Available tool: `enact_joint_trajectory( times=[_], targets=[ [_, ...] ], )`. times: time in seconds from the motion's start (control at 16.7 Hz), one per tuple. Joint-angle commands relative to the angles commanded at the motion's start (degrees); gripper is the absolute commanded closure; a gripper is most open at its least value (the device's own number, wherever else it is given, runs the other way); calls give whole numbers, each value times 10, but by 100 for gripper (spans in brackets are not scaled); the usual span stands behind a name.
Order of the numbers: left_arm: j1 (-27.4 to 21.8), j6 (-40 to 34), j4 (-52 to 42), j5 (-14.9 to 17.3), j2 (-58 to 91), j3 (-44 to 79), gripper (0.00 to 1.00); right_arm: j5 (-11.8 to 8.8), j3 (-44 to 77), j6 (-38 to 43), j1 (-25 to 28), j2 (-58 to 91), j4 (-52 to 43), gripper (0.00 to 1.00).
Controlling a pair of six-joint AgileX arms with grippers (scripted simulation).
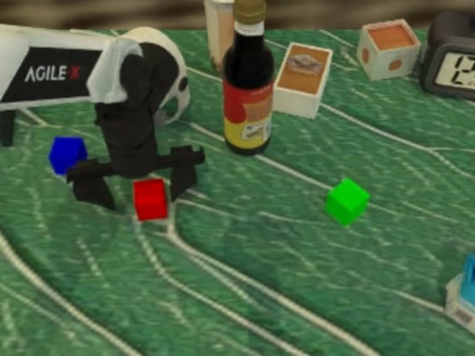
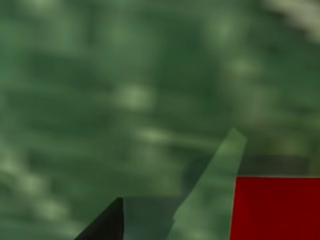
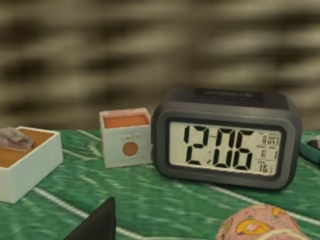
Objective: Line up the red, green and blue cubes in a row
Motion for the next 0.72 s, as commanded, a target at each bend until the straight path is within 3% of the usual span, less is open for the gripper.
enact_joint_trajectory(
  times=[0.42,0.72],
  targets=[
    [0,0,0,0,0,0,98,0,0,0,0,0,0,0],
    [0,0,0,0,0,0,100,0,0,0,0,0,0,0]
  ],
)
